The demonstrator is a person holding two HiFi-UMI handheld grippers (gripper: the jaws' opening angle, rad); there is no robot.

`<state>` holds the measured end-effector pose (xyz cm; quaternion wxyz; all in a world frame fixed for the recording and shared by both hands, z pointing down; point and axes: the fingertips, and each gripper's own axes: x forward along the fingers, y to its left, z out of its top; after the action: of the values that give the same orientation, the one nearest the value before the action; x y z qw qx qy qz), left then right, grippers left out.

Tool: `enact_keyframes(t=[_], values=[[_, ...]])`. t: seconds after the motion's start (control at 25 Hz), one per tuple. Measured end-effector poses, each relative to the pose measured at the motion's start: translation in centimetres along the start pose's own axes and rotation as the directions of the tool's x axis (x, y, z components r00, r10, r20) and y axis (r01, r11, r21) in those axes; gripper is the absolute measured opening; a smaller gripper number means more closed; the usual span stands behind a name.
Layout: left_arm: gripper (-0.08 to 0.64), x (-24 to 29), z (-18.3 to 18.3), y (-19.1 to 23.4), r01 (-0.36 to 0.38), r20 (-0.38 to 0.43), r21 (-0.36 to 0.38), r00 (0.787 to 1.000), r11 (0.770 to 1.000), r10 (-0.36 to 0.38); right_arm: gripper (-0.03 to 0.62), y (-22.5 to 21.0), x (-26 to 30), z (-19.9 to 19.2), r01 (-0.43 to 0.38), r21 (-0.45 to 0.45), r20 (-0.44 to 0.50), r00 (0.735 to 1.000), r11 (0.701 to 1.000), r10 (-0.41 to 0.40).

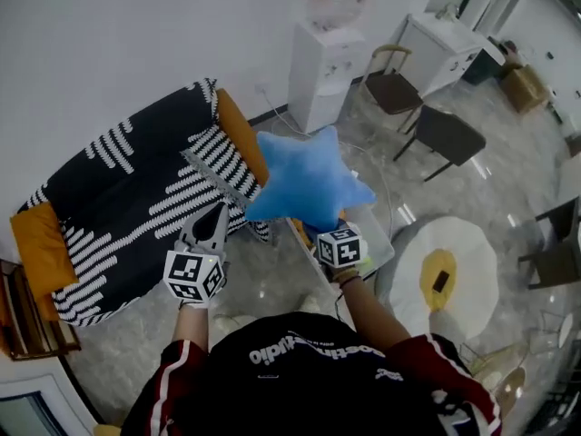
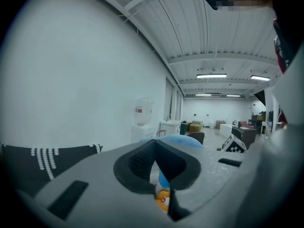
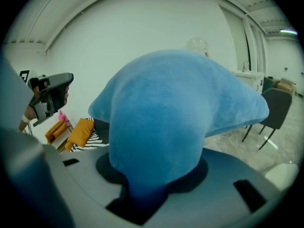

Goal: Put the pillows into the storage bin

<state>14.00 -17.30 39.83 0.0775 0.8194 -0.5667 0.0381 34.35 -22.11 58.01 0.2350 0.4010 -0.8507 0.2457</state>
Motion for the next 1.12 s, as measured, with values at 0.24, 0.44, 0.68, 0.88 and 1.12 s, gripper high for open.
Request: enact_keyframes(t=[0.24,0.44,0.68,0.88,1.12], values=[[0.003,4.5,-2.4,-7.0,0.087,-0.076,0.009,0.993,0.996,-0.086,0.19,-7.1,-4.0,-6.2,0.068,0.111,-0.043,0.997,0.992,-0.064],[0.003,7.7,-4.9,-11.7,0.124,-0.131,0.012,0.984,0.992,-0.121,0.19,-12.6,-5.9,-11.6,0.109,0.15,-0.105,0.99,0.983,-0.094],[0.003,10.9,-7.8,-16.6,0.163,-0.19,0.013,0.969,0.987,-0.157,0.192,-17.7,-6.9,-17.6,0.14,0.195,-0.181,0.978,0.971,-0.105],[0.003,13.1,-10.3,-18.9,0.192,-0.236,0.005,0.954,0.981,-0.185,0.195,-20.8,-6.4,-21.8,0.169,0.232,-0.235,0.965,0.958,-0.114],[0.003,15.2,-13.9,-20.4,0.22,-0.307,-0.019,0.927,0.975,-0.215,0.245,-23.5,-4.9,-25.9,0.172,0.313,-0.261,0.961,0.934,-0.09]])
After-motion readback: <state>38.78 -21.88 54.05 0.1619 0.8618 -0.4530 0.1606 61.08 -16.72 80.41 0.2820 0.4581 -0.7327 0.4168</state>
